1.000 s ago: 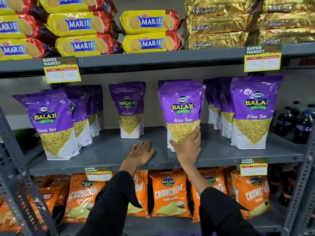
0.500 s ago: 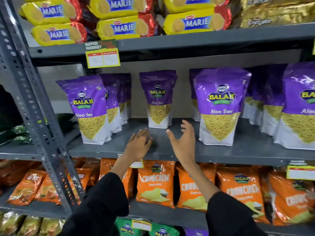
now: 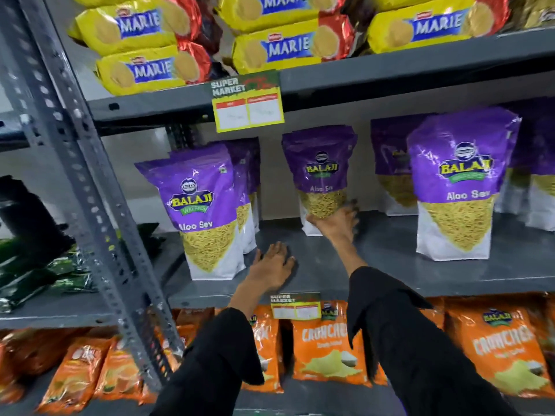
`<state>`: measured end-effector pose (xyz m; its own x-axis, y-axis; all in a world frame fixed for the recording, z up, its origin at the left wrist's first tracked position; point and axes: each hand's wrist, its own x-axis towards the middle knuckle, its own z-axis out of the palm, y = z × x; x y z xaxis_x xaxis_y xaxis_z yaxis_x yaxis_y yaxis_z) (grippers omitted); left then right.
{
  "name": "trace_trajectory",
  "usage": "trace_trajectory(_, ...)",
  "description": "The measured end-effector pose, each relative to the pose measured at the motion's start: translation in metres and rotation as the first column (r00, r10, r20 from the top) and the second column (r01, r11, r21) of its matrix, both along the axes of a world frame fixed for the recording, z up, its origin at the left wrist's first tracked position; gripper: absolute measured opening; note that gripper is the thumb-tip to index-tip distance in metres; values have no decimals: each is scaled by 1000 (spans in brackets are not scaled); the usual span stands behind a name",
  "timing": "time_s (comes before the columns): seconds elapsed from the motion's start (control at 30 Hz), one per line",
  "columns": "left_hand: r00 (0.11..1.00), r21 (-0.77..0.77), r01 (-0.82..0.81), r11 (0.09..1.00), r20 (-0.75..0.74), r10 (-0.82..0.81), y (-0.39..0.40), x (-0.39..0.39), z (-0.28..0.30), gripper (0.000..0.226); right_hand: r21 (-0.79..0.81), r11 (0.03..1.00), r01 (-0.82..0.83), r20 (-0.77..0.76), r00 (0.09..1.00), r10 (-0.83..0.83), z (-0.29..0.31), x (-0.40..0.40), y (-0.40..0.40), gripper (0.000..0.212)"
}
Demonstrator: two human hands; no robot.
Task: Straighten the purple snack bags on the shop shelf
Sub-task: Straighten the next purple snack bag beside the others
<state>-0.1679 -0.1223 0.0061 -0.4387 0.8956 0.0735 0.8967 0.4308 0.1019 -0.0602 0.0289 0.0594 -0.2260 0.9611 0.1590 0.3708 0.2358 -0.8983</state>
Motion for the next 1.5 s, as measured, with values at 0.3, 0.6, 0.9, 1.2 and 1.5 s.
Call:
trace_trajectory(0.3,994,-39,51,998,-91,-54,7,-7,-7,59,57,993,105,26,994,-107,-7,-31,1,146)
trace_trajectory(0.6,999,44,29,999,38,-31,3,-3,-5,62,119,984,129,67,988,-138,-9,-18,-14,135)
trace_trajectory(0.9,1000,-43,0,999,29,1,-2,5,4,63,148,985,90,70,992,-102,-19,20,-54,137)
trace_trajectory(1.2,999,-73,-32,997,26,34,-4,10,6,63,214,974,75,60,994,-90,-32,61,-93,133)
trace_trajectory(1.5,1000,-37,-19,999,15,20,-6,13,7,61,239,968,81,73,992,-101,-35,80,-111,131)
